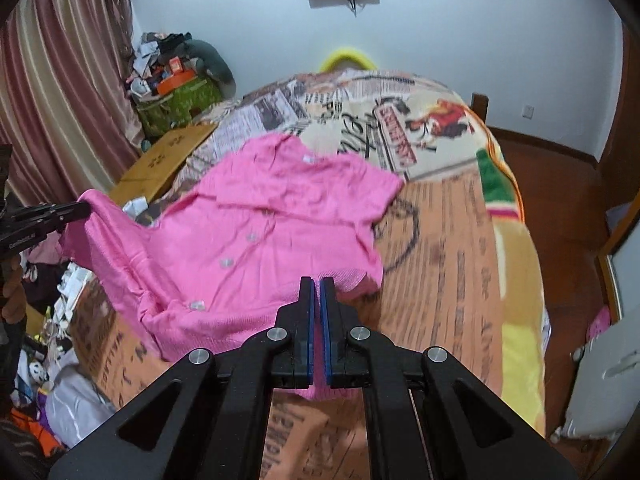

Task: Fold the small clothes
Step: 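Lift the hem with both tools and fold it over toward the collar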

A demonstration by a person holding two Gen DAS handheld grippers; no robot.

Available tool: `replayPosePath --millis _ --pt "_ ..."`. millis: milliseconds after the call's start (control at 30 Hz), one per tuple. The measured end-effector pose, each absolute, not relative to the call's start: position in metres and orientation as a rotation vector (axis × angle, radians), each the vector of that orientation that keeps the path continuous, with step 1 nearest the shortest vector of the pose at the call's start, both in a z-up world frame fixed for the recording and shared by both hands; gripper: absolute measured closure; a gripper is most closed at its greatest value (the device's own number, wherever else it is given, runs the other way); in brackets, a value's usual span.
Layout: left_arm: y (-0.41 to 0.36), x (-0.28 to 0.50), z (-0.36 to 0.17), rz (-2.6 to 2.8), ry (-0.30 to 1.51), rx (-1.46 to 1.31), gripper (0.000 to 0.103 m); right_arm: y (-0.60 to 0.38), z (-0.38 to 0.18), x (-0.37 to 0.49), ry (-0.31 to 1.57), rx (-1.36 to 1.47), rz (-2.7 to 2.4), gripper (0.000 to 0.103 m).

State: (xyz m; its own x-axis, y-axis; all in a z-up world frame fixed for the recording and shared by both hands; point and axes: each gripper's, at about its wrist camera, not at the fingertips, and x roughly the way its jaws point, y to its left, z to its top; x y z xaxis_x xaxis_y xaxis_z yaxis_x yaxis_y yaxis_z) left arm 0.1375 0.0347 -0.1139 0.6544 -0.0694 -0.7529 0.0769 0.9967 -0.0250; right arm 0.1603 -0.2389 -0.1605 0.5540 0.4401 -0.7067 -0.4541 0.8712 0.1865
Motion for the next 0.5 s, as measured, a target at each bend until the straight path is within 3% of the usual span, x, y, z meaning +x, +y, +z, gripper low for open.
replayPosePath --millis 267,500 --pt "0.046 0.203 -0.101 -0.081 0.848 -0.024 0.1 -0.228 -0.139 0.21 0.762 -0.008 0.52 0.1" --pt "0.066 0.268 -0.121 -0.079 0.916 -0.083 0.1 -0.219 -0.141 0.258 0.757 0.01 0.515 0.1"
